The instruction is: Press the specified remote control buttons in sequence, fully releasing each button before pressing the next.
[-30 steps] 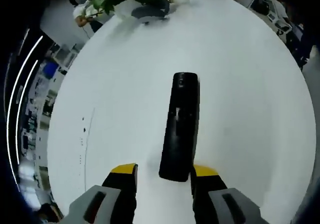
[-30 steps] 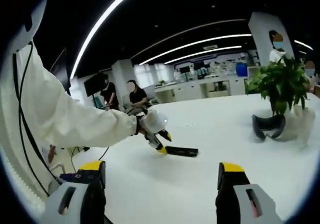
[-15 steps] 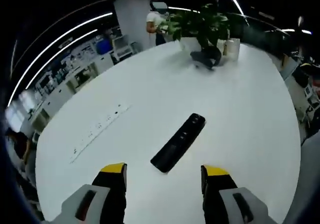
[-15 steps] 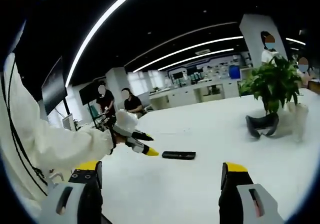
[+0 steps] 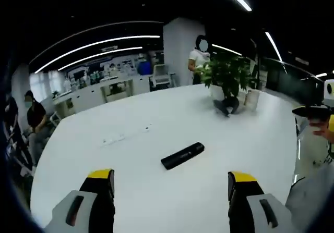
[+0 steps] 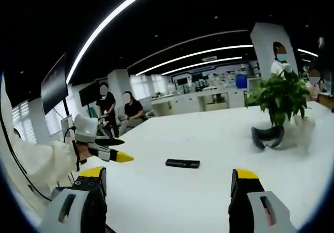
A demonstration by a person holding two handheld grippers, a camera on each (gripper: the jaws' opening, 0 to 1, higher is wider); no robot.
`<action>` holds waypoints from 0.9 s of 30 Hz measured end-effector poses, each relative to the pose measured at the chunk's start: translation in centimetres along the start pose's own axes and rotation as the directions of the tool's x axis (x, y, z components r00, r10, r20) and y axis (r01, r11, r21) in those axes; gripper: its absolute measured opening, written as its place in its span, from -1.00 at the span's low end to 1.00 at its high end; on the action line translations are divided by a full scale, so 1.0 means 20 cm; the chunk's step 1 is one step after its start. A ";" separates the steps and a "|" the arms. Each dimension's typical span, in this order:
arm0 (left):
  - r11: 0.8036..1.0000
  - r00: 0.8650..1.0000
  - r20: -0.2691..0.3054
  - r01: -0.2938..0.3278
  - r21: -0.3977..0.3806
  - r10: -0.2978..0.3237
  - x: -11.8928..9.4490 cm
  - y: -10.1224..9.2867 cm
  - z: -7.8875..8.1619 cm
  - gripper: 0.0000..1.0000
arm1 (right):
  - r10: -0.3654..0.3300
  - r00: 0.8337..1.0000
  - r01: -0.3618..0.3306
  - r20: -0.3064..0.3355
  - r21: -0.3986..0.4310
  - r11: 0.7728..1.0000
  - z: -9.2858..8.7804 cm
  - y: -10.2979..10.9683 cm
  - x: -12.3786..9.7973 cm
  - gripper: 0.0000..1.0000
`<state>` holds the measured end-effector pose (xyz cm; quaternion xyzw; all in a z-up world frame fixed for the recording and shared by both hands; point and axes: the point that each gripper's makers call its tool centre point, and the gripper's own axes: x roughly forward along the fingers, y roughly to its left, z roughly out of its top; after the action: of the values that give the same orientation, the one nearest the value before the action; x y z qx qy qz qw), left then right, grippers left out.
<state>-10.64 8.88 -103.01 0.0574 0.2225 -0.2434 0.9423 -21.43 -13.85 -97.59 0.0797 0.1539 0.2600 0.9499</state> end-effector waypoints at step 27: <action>0.964 0.967 0.129 -0.193 -0.182 0.218 -0.67 -0.14 -0.25 0.98 | -0.023 1.000 0.023 0.005 -0.005 1.000 -0.17 0.06 -0.04 0.97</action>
<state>-24.35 13.32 -101.42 -0.0178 0.1647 -0.1281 0.9778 -23.75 -13.09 -100.31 0.0761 0.1516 0.2491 0.9535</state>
